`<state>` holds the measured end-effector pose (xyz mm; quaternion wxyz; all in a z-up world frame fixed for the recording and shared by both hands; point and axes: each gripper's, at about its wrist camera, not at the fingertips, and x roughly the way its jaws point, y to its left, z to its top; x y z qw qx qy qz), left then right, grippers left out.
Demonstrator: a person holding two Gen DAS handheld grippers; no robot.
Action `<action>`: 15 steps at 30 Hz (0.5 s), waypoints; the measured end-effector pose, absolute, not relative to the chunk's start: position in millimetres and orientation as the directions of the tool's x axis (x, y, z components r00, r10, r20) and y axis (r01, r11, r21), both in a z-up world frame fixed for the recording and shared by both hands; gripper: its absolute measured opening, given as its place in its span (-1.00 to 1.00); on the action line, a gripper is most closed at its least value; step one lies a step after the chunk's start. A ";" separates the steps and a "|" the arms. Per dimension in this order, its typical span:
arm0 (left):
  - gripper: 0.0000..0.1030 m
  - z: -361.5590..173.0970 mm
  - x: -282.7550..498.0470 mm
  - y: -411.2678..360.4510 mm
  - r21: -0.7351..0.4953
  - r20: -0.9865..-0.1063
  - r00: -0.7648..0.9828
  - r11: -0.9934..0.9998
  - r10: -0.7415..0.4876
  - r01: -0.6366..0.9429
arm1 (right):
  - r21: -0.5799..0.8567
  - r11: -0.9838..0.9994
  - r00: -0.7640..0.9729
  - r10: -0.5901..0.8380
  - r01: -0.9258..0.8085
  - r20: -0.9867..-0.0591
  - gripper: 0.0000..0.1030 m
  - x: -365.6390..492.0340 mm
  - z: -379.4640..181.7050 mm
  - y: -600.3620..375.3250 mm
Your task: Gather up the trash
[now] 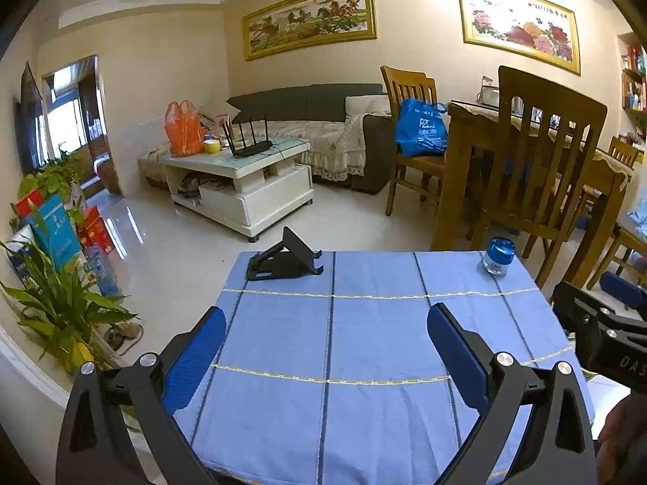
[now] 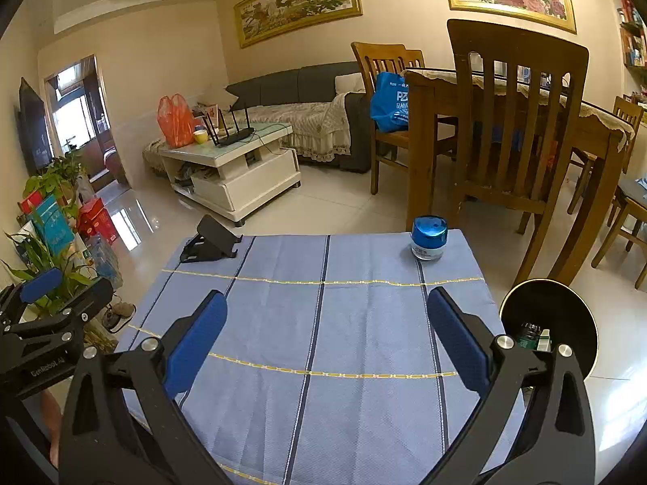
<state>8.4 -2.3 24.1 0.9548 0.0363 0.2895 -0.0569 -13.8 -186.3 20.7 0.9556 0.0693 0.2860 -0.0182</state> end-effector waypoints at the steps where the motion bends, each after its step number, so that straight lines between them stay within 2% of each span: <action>1: 0.87 24.2 8.5 -2.7 0.029 -0.558 0.824 0.990 -0.098 0.138 | 0.122 0.990 0.836 0.004 0.075 -0.549 0.89 -13.7 20.7 -186.3; 15: 0.87 21.6 10.2 -2.8 0.037 -0.570 0.817 0.991 -0.085 0.129 | 0.130 0.989 0.832 0.018 0.066 -0.554 0.89 -14.9 20.3 -183.4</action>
